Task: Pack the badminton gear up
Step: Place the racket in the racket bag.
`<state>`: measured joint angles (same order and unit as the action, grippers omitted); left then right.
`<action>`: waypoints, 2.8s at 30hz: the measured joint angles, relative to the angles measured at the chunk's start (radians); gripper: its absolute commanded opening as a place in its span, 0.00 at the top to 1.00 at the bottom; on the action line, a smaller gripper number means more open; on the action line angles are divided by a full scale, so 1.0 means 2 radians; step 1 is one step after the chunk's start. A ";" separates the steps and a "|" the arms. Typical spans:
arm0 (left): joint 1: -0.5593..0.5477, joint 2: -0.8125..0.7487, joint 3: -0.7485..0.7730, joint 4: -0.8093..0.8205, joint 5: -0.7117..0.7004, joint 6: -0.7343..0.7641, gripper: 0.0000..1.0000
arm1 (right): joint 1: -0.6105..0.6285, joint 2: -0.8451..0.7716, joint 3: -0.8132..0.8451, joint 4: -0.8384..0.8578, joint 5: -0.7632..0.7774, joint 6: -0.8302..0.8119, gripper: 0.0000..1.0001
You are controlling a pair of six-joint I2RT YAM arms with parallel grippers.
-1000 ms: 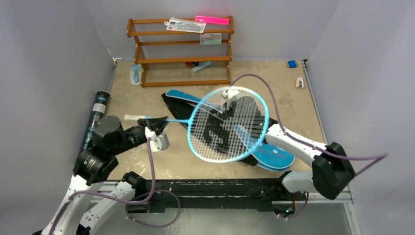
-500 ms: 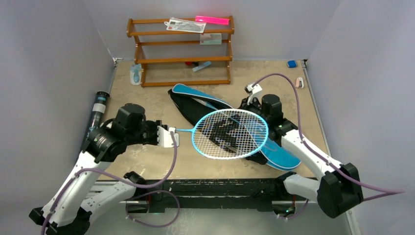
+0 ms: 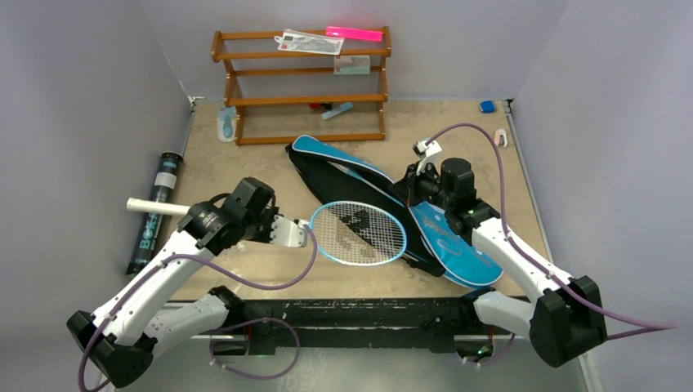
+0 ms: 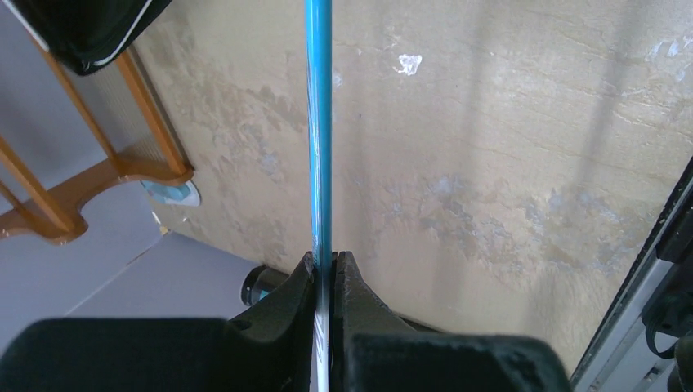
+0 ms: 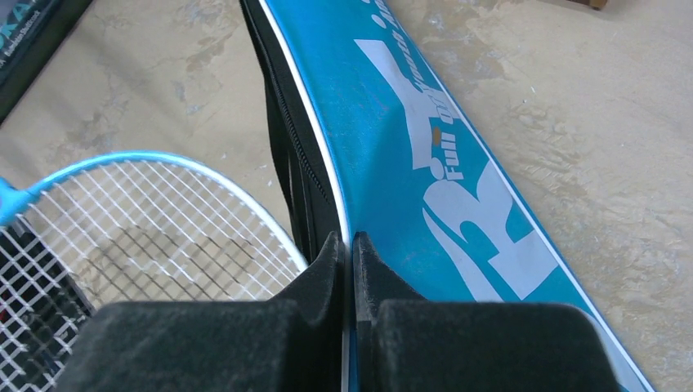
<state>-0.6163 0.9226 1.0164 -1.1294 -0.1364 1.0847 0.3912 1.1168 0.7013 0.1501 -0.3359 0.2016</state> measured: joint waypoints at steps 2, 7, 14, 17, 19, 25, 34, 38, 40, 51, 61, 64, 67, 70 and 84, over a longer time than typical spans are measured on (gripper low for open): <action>-0.007 0.012 -0.006 0.005 -0.002 -0.001 1.00 | 0.000 0.000 0.000 0.001 -0.003 0.000 1.00; -0.023 0.035 -0.019 0.028 -0.016 -0.006 1.00 | 0.000 0.000 0.000 0.003 -0.017 0.000 1.00; -0.038 0.055 -0.020 0.063 -0.028 -0.015 1.00 | 0.000 0.000 0.000 0.003 -0.036 0.000 1.00; -0.059 0.072 -0.020 0.076 -0.036 -0.020 1.00 | 0.000 0.000 0.000 0.003 -0.041 0.000 1.00; -0.077 0.090 -0.019 0.083 -0.047 -0.025 1.00 | 0.000 0.000 0.000 0.003 -0.046 0.000 1.00; -0.113 0.163 0.005 0.107 -0.087 -0.043 1.00 | -0.004 0.000 0.000 0.003 -0.053 0.000 1.00; -0.160 0.247 0.053 0.138 -0.106 -0.085 1.00 | -0.003 0.001 0.003 0.009 -0.076 0.000 1.00; -0.160 0.192 0.042 0.128 -0.112 -0.093 1.00 | -0.003 0.001 0.005 0.004 -0.074 0.000 1.00; -0.160 0.164 0.042 0.117 -0.115 -0.099 1.00 | -0.003 0.001 0.007 0.003 -0.073 0.000 1.00; -0.160 0.119 0.024 0.082 -0.115 -0.128 1.00 | -0.003 0.014 0.023 -0.002 -0.060 0.003 1.00; -0.160 0.077 0.024 0.054 -0.119 -0.132 1.00 | -0.003 0.035 0.034 -0.007 -0.060 0.004 1.00; -0.160 0.072 0.024 0.050 -0.119 -0.132 1.00 | -0.003 0.041 0.037 -0.007 -0.060 0.004 1.00; -0.160 0.064 0.024 0.058 -0.119 -0.132 1.00 | -0.003 0.044 0.040 -0.007 -0.060 0.006 1.00; -0.161 0.063 0.024 0.075 -0.119 -0.131 1.00 | -0.003 0.044 0.044 -0.009 -0.060 0.007 1.00; -0.169 0.119 0.008 0.191 -0.112 -0.115 1.00 | -0.003 0.044 0.064 -0.022 -0.066 0.018 1.00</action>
<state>-0.9550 1.1606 1.0317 -0.7471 -0.3603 0.8555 0.3851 1.2053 0.8284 0.1059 -0.4683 0.2382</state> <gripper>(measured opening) 0.033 0.023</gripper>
